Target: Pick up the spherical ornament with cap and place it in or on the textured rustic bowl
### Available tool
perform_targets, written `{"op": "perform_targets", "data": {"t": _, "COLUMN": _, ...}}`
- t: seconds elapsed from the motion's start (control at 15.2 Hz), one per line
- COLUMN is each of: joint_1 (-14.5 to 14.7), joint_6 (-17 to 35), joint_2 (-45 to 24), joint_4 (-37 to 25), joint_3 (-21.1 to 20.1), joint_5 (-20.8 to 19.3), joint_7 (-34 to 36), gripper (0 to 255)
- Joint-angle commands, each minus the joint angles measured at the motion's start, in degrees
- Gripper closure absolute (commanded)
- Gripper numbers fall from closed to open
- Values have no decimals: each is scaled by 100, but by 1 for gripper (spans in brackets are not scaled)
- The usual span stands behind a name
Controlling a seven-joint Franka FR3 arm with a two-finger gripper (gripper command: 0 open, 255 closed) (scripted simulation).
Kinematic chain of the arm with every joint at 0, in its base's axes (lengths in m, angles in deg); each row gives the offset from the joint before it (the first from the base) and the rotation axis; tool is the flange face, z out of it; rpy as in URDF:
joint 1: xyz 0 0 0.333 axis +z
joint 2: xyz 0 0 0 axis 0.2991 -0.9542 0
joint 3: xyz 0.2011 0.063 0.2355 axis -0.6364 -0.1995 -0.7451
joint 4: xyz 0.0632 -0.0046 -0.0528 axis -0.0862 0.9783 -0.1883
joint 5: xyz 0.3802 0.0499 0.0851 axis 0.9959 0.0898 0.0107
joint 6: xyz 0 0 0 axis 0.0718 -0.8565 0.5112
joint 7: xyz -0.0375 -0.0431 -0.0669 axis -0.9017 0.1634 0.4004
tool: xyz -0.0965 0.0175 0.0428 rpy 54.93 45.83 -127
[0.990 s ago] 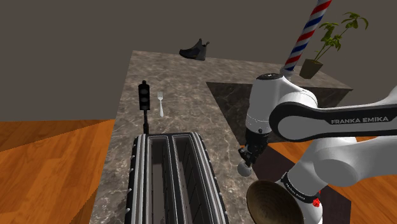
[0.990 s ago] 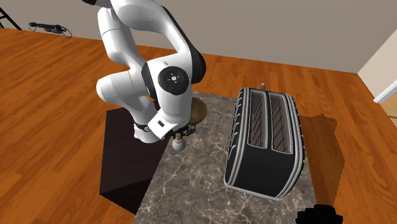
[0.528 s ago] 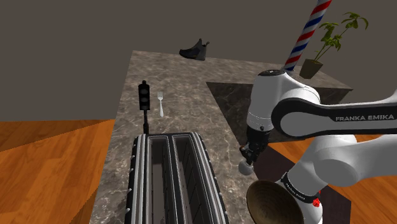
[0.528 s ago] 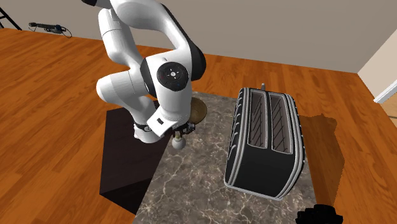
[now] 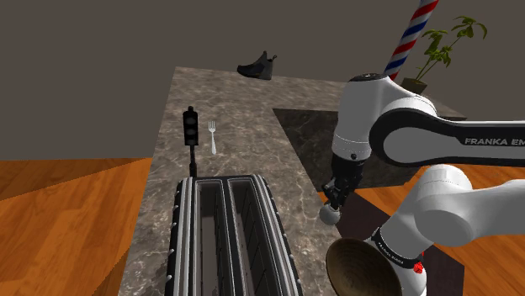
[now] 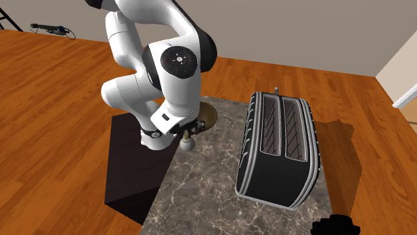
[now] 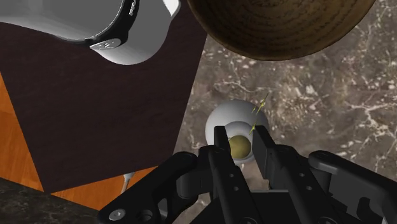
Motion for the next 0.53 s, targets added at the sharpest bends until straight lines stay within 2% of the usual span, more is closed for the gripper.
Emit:
{"op": "perform_targets", "data": {"t": 0.0, "joint_1": -19, "joint_6": -197, "joint_2": 66, "joint_4": -131, "joint_3": 62, "joint_5": -62, "joint_7": 10, "gripper": 255}}
{"op": "perform_targets", "data": {"t": 0.46, "joint_1": -79, "joint_6": -780, "joint_2": 179, "joint_4": -606, "joint_3": 239, "joint_5": -237, "joint_7": 47, "gripper": 255}}
